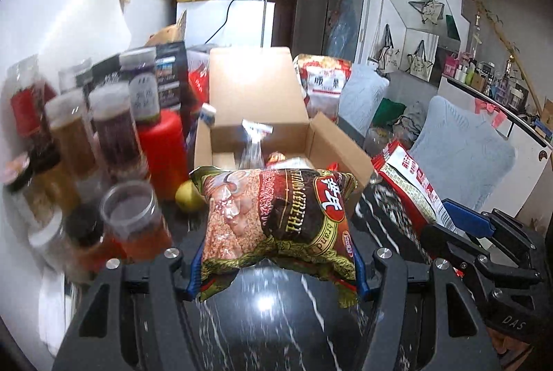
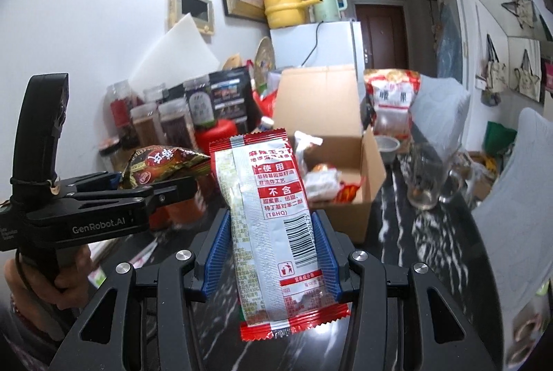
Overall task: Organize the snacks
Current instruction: 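Lift and carry the cereal and strip packets over the cardboard box with both grippers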
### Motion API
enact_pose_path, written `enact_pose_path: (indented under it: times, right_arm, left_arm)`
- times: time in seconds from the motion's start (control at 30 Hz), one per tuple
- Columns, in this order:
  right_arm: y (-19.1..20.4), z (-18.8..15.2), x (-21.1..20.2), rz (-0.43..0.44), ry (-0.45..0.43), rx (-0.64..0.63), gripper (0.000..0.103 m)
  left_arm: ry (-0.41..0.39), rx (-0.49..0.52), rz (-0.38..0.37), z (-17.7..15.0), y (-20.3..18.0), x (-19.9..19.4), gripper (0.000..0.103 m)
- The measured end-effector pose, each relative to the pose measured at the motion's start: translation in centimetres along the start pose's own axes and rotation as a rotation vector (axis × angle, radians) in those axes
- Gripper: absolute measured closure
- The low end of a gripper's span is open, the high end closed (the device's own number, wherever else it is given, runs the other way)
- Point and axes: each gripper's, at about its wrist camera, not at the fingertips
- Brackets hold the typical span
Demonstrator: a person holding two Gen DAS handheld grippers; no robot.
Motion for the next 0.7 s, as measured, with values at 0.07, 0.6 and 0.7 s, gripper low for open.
enact_pose_path:
  times: [0.07, 0.6, 0.7]
  right_arm:
    - [-0.4, 1.0, 0.6, 0.001, -0.008, -0.005, 0.056]
    - [-4.1, 6.8, 8.2, -0.017, -0.006, -0.051, 0.056]
    - [-4.9, 7.5, 10.3, -0.011, 0.015, -0.049, 0.056]
  left_arm:
    - [-0.008, 0.005, -0.004, 0.9, 0.0, 0.6, 0.040]
    - [-0.008, -0.017, 0.010, 7.5, 1.9, 9.1, 0.040]
    - [-0.001, -0.017, 0.008, 8.5, 2.1, 11.1, 0.040]
Point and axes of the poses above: each gripper's, at about its wrist camera, not at the fingertips, and x roughly the way its jaws point, y to its left, z to its top, and after that the axes turned 1 degree about -y, right-handed
